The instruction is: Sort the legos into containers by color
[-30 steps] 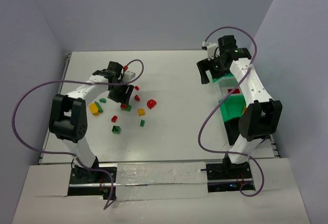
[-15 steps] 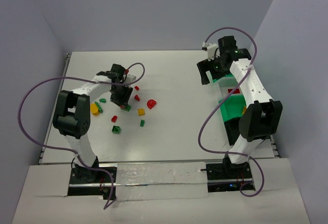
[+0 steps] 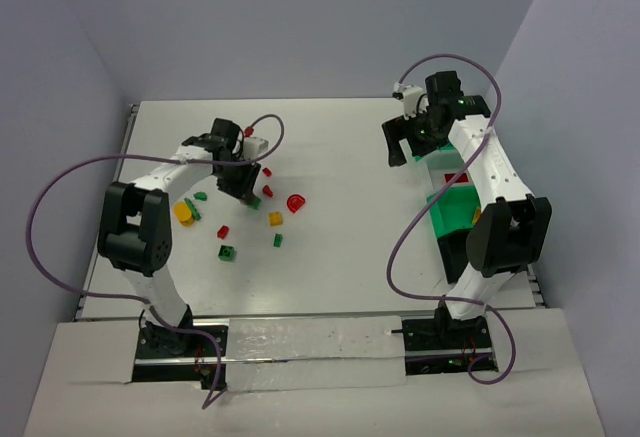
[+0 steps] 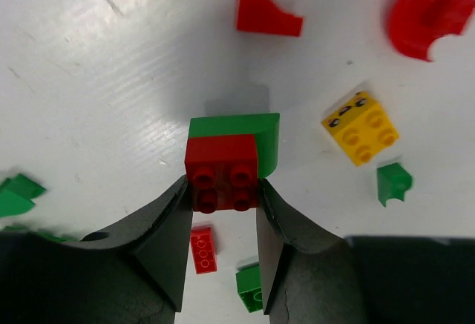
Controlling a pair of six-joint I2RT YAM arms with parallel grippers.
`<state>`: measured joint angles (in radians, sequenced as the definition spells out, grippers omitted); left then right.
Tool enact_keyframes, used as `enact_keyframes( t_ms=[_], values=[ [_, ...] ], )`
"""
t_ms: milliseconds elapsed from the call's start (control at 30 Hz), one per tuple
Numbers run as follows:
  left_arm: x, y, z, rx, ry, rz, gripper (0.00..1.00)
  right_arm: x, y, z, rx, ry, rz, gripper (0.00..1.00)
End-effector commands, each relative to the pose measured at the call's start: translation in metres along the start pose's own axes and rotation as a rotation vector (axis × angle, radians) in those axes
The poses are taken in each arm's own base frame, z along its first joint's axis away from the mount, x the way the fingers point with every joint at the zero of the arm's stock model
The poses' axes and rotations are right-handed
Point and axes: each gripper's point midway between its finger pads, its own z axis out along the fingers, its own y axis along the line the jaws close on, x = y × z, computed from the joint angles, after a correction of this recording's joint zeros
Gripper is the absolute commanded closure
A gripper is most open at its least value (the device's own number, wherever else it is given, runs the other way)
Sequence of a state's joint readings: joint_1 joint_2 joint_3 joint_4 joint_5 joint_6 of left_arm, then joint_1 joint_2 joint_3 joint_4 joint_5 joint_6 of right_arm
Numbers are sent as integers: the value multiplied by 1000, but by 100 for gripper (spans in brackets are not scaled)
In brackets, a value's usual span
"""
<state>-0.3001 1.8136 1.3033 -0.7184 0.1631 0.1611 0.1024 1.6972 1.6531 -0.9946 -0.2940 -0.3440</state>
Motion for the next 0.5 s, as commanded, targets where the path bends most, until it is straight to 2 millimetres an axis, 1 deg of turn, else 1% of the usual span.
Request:
enact_keyframes(
  t_ms=[0,33,67,100,167,200,267,300,333,367,400,433,467],
  values=[
    [-96,-24,-82,140,-439,157,100,-30,34,-26,-144,-127,16,0],
    [-100,-24,-87,150,-462,158,100,-35,37,-29,-159,-144,19,0],
    [-111,-30,-96,195,-503,149,100,-43,39,-33,-168,-171,18,0],
    [-128,-32,-112,239,-554,113,100,-53,43,-38,-187,-209,19,0],
    [-146,-38,-124,379,-591,44,100,-76,49,-50,-193,-318,-12,0],
    [-160,-42,-138,444,-612,-23,100,-82,54,-52,-208,-351,-29,0],
    [-175,-51,-148,610,-603,-112,100,-97,64,-59,-209,-437,-117,0],
    [-183,-55,-155,677,-593,-150,100,-102,69,-60,-208,-463,-161,0],
    [-185,-58,-153,731,-571,-156,100,-109,75,-62,-206,-497,-213,0],
    [-191,-59,-160,749,-576,-151,100,-113,78,-63,-206,-517,-236,0],
    [-197,-62,-171,805,-580,-156,100,-118,86,-63,-213,-543,-286,0],
    [-199,-62,-174,853,-573,-171,100,-125,91,-65,-211,-577,-329,0],
    [-202,-65,-185,921,-571,-184,100,-127,100,-62,-216,-592,-380,0]
  ],
)
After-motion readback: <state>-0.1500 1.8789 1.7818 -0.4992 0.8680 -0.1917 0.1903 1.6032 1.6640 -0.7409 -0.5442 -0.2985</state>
